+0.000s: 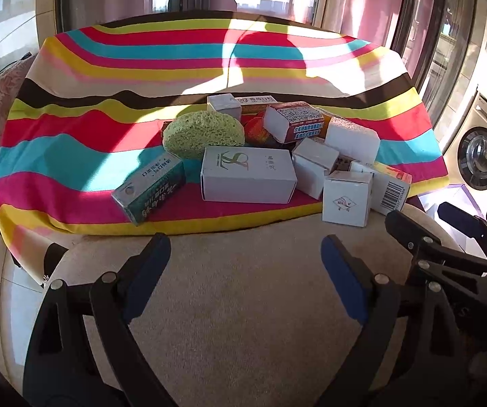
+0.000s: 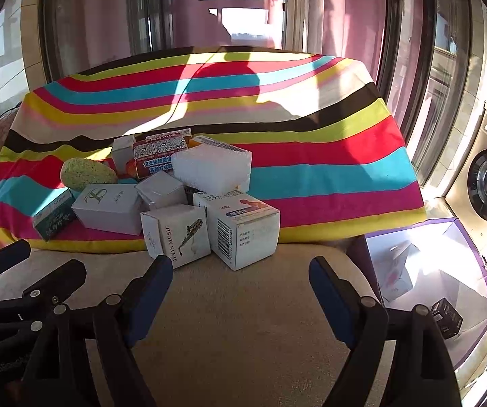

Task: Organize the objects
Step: 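Move both tools back over the pile of boxes on the sofa, then grasp the white red-printed medicine box with the right tool while the left grasps the green sponge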

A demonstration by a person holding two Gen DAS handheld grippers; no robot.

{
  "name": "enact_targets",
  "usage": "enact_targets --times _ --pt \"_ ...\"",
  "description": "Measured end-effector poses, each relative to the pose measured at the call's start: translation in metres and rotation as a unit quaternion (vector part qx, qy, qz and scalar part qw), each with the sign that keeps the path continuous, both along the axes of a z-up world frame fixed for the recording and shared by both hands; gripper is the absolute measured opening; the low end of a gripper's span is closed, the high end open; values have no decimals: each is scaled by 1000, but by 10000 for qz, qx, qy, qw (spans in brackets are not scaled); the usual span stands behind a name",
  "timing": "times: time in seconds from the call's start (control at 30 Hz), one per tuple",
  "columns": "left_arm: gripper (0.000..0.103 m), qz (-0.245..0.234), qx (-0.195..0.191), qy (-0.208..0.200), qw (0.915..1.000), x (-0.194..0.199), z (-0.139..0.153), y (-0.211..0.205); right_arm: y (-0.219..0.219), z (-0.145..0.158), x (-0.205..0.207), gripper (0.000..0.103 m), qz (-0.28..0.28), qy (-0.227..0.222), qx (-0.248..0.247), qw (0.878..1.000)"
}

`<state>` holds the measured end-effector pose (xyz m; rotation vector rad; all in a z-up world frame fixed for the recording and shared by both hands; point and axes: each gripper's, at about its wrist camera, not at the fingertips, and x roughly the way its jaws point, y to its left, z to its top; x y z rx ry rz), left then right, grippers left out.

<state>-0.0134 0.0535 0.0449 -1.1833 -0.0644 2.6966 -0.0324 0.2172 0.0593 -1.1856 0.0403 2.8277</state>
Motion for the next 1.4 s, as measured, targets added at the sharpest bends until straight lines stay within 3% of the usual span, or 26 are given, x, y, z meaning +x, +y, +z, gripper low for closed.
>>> enact_targets --times 0.23,0.43,0.63,0.73,0.83,0.97,1.33,1.4 --pt "92 116 694 -120 9975 -4 -6 -25 0 -5 -3 84 51 -31 -90 9999" --pt "92 303 871 -262 9954 -16 -11 -41 6 -8 -12 84 143 -131 -363 9992" --pt "93 414 761 187 9961 -33 9 -57 23 -7 -28 84 192 -323 -748 9965" --pt "93 336 626 301 9970 -52 12 -60 28 -3 -36 84 301 -322 -566 9974" --pt "95 310 1062 135 9938 -73 8 -69 35 -2 -47 84 509 -407 -506 9966" --pt "102 205 1315 32 9911 -92 1 -69 40 -5 -56 84 738 -492 -475 9949" --pt "101 97 1143 -333 9928 -129 -17 -60 44 -14 -78 83 946 -631 -410 9927" --pt "92 -56 1115 -301 9933 -127 -16 -54 43 -16 -78 72 998 -654 -404 9920"
